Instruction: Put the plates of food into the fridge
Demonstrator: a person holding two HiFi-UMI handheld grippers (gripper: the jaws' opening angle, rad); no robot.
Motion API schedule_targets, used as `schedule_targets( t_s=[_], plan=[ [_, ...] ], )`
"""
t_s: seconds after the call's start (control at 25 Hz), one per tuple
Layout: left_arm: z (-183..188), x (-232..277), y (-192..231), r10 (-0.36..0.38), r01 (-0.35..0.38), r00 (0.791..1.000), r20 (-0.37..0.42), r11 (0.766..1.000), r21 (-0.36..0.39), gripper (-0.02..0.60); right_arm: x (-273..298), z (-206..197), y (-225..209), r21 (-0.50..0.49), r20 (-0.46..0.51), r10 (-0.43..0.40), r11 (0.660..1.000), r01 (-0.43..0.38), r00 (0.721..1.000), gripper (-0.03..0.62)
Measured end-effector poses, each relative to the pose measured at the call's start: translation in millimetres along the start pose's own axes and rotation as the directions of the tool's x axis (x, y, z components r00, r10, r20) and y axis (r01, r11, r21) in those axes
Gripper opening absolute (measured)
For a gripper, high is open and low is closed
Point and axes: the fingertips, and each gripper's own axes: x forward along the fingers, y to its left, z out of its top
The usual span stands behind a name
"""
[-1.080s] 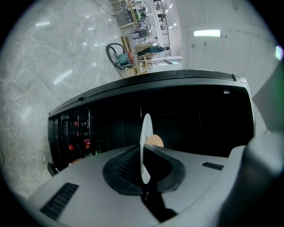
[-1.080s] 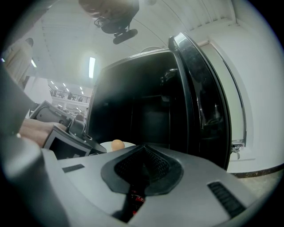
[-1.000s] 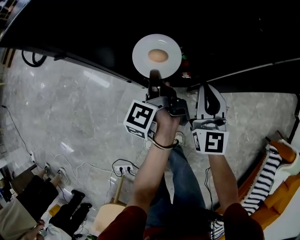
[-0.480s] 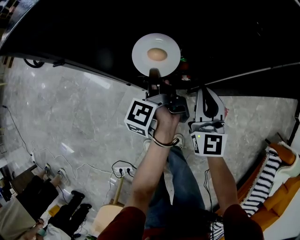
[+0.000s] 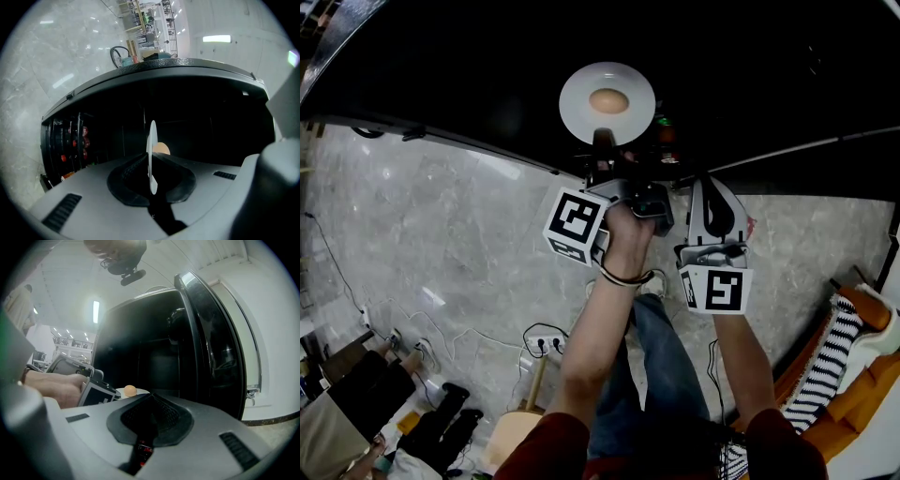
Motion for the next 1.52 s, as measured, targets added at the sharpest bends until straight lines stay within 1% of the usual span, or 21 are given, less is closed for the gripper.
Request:
schedule_targets(
  t_s=[0.32, 1.08, 1.28, 1.52],
  plan=[
    [-1.0, 6.9, -2.9, -0.016, 0.016, 1.000, -0.005, 1.000, 0.001, 0.015, 0.9, -0.8, 0.7, -0.002, -0.003, 0.003, 1.000, -0.003, 1.000, 0.009],
    [-2.5, 28.4, -6.4, -0.030, 0.030, 0.999, -0.024, 1.000, 0.010, 0.015, 3.8, -1.6, -1.5, -0.003, -0.006, 0.000, 1.000, 0.000, 1.000, 0.009],
    [-1.5, 28.4, -7.1, -0.027, 0.027, 1.000, -0.016, 0.999, 0.017, 0.015, 5.2, -2.0, 0.5, -0.002, -0.008, 0.001, 1.000, -0.001, 1.000, 0.009],
    [-3.0, 29.6, -7.4, -0.037, 0.038, 0.999, -0.023, 0.998, 0.043, 0.017, 5.5, -5.7, 1.2, -0.002, -0.016, 0.006, 1.000, -0.006, 1.000, 0.011]
  ],
)
